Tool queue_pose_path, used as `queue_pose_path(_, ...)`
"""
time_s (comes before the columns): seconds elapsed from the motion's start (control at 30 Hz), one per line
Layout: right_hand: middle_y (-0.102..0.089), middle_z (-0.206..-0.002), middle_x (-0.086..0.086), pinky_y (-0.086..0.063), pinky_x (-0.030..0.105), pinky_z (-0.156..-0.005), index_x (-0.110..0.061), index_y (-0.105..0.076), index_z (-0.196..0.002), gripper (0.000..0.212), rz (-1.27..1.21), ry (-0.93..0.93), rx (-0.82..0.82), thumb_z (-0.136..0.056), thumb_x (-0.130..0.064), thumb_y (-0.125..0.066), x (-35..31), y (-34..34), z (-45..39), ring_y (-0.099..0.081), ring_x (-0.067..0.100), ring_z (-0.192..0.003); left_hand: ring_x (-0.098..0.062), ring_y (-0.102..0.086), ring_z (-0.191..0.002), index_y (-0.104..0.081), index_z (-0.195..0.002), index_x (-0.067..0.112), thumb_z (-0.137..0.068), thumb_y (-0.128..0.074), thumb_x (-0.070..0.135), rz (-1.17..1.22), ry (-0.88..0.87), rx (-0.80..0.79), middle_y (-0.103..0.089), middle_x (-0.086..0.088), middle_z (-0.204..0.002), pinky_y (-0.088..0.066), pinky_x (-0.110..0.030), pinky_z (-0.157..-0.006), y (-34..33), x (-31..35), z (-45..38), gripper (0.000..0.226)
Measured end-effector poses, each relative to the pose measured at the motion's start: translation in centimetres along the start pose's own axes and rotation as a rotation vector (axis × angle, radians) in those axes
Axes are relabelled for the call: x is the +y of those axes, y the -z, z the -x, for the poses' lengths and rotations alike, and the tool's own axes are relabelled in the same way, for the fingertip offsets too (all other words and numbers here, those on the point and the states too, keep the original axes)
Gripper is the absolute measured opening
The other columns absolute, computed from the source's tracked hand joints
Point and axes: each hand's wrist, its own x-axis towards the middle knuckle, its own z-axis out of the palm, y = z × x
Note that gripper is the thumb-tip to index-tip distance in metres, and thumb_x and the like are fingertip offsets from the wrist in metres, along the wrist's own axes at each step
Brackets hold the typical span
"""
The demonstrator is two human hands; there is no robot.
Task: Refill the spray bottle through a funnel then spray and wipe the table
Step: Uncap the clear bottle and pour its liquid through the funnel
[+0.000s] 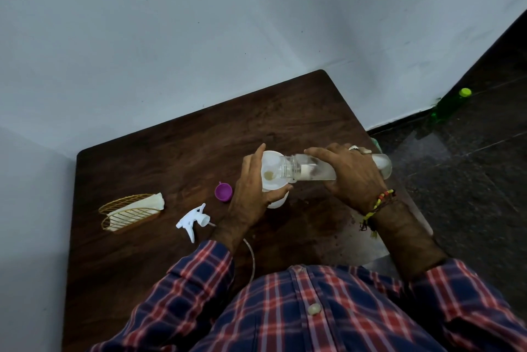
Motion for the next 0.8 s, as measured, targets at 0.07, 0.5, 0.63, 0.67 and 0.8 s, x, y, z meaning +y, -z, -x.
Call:
queue_pose_path(0.07,-0.067,-0.104,-0.002,-0.052,0.048,-0.083,-0.037,-0.056,-0.128,0.063,-0.003,0.001,0.014,-0.069,-0.024,-0.078,0.10,-0.13,0.04,-0.065,0.029,-0.090,-0.004,-0.037,-0.119,-0.029,-0.148,0.017,-0.069,-0.084,0.040,0.000,-0.007,0.004,-0.036,-0.005,-0.143,-0.037,-0.020,-0.093,0.00,0.05,-0.01,0.099)
queue_pose_path(0.5,-0.066,-0.105,-0.003,-0.049,0.047,-0.087,-0.037,-0.056,-0.127,0.062,0.024,0.008,0.025,-0.071,-0.027,-0.080,0.23,-0.27,-0.23,-0.065,0.027,-0.091,0.001,-0.037,-0.116,-0.033,-0.146,0.014,-0.067,-0.086,0.042,0.002,-0.001,0.031,-0.038,-0.002,-0.140,-0.039,-0.021,-0.094,-0.34,-0.31,-0.02,0.098)
queue_pose_path(0.63,-0.066,-0.106,-0.003,-0.048,0.046,-0.087,-0.037,-0.056,-0.128,0.063,0.025,0.011,0.015,-0.070,-0.027,-0.080,0.17,-0.18,-0.23,-0.065,0.027,-0.091,0.002,-0.036,-0.116,-0.033,-0.146,0.014,-0.067,-0.085,0.043,0.002,-0.002,0.031,-0.037,-0.002,-0.140,-0.040,-0.022,-0.095,-0.29,-0.21,0.05,0.098)
queue_pose_path(0.67,-0.066,-0.106,-0.003,-0.048,0.046,-0.087,-0.037,-0.056,-0.128,0.063,0.025,0.011,0.014,-0.071,-0.026,-0.079,0.13,-0.11,-0.22,-0.065,0.027,-0.092,0.002,-0.036,-0.116,-0.033,-0.146,0.015,-0.067,-0.085,0.043,0.005,-0.001,0.027,-0.037,-0.002,-0.140,-0.039,-0.021,-0.095,-0.27,-0.20,0.06,0.098)
queue_pose_path(0.8,-0.066,-0.105,-0.003,-0.048,0.047,-0.085,-0.038,-0.056,-0.128,0.063,0.022,0.007,0.020,-0.071,-0.023,-0.076,-0.02,-0.01,-0.13,-0.064,0.028,-0.091,0.002,-0.037,-0.113,-0.034,-0.144,0.017,-0.068,-0.085,0.042,-0.003,-0.004,0.025,-0.038,0.001,-0.136,-0.034,-0.013,-0.090,-0.17,-0.15,0.08,0.095)
